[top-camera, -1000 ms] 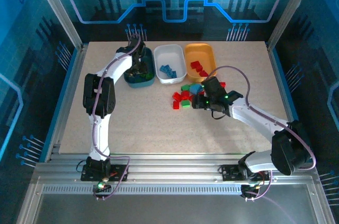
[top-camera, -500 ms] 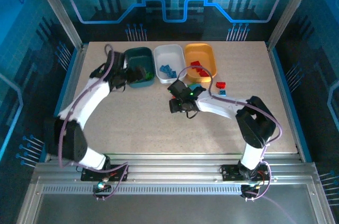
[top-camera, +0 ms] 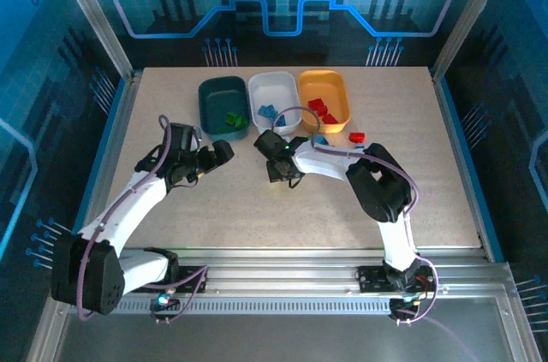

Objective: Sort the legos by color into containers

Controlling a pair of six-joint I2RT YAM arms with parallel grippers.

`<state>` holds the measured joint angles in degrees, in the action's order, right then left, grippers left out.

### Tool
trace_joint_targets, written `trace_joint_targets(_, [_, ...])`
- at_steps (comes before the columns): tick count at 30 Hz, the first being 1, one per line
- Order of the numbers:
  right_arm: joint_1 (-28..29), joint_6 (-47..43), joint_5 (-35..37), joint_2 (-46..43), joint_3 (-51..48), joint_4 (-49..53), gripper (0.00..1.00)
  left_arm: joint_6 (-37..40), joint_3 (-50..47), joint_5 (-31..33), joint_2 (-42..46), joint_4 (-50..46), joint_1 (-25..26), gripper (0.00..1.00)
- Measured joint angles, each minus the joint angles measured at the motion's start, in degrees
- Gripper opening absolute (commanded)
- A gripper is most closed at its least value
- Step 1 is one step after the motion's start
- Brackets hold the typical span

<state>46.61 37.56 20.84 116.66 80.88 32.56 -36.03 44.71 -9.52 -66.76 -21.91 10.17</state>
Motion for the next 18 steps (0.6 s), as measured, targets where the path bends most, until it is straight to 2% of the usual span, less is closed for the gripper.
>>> trace_joint_targets(5, [0.46, -0.02, 0.04, 1.77, 1.51, 0.26, 0.51, -0.09, -0.96, -0.48, 0.17, 1.01, 0.00, 0.99])
trace_joint_targets(7, [0.50, 0.15, 0.09, 2.19, 2.16, 0.74, 0.41, -0.11, -1.36, -0.74, 0.11, 1.29, 0.00, 0.99])
trace_joint_targets(10, [0.98, 0.74, 0.39, 2.49, 2.49, 0.59, 0.33, -0.15, -1.38, -0.90, -0.13, 1.42, 0.00, 0.99])
trace_joint_targets(18, [1.92, 1.01, 1.51, -3.43, -3.48, -1.29, 0.29, -1.01, -1.84, -1.77, -0.31, 1.90, 0.00, 0.99])
